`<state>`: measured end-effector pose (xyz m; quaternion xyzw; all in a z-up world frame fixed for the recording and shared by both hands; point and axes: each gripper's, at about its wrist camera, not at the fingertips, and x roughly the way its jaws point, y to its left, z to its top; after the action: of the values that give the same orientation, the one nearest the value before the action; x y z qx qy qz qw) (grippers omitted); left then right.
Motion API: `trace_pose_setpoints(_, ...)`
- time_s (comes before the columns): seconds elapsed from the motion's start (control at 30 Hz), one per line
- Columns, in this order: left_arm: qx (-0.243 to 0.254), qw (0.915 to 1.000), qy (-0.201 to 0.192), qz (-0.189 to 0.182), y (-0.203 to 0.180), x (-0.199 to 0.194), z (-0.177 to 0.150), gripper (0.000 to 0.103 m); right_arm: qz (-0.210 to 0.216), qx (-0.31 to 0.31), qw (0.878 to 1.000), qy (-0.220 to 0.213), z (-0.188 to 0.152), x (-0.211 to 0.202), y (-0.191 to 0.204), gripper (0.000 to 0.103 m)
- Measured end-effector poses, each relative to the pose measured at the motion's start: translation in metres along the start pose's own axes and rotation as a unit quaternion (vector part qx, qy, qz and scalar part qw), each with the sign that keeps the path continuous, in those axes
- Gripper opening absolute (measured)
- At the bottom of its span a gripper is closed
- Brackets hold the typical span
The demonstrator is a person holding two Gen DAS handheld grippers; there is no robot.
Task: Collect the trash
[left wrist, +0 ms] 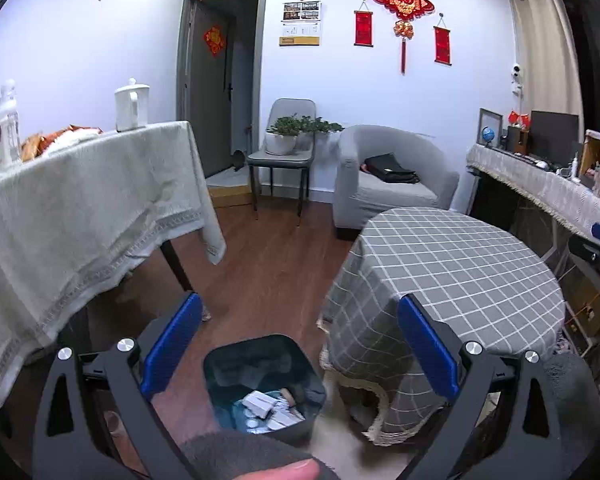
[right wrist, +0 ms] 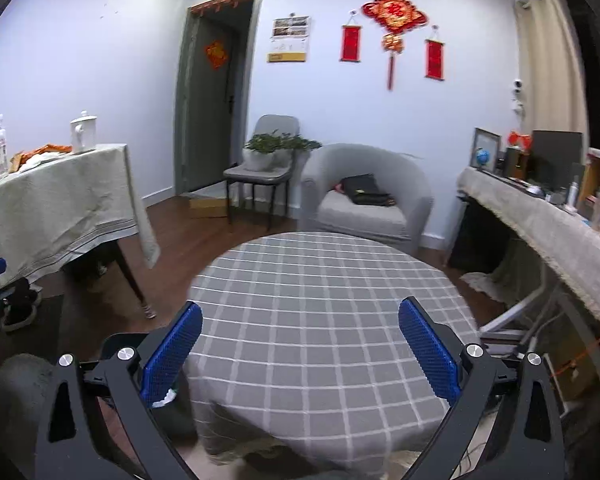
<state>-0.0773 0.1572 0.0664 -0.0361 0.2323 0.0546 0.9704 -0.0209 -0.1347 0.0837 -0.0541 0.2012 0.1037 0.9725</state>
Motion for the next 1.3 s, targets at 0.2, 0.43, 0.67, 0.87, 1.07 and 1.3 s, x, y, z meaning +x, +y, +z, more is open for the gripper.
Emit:
trace_pose_setpoints(0.2, 0.024, 0.9993, -0.008, 0.028, -0.014, 0.007, -0.015, 0.1, -0.006, -0.011, 1.0, 0.009, -0.038, 0.0, -0.017, 0.099)
trace_pose_setpoints(0.43, 0.003, 0.9994, -0.009, 0.033, -0.013, 0.015, -0.027, 0.099, 0.003, 0.022, 1.0, 0.001, -0.048, -0.002, -0.035, 0.099)
trace_pose_setpoints(0.67, 0.006, 0.9994, -0.012, 0.031, -0.013, 0.014, -0.032, 0.099, 0.025, -0.001, 1.0, 0.007, -0.051, -0.002, -0.024, 0.099)
trace_pose_setpoints(0.87, 0.005, 0.9993, -0.005, 0.036, -0.013, 0.015, -0.033, 0.099, 0.06, -0.019, 0.998, 0.01, -0.051, -0.002, -0.018, 0.099)
trace_pose_setpoints(1.07, 0.009, 0.9991, 0.007, 0.041, -0.016, 0.019, -0.034, 0.099, 0.073, -0.023, 0.997, 0.016, -0.049, 0.0, -0.015, 0.099)
trace_pose_setpoints(1.3, 0.003, 0.9992, 0.008, 0.039, -0.015, 0.021, -0.034, 0.099, 0.075, -0.019, 0.997, 0.019, -0.049, 0.002, -0.017, 0.099)
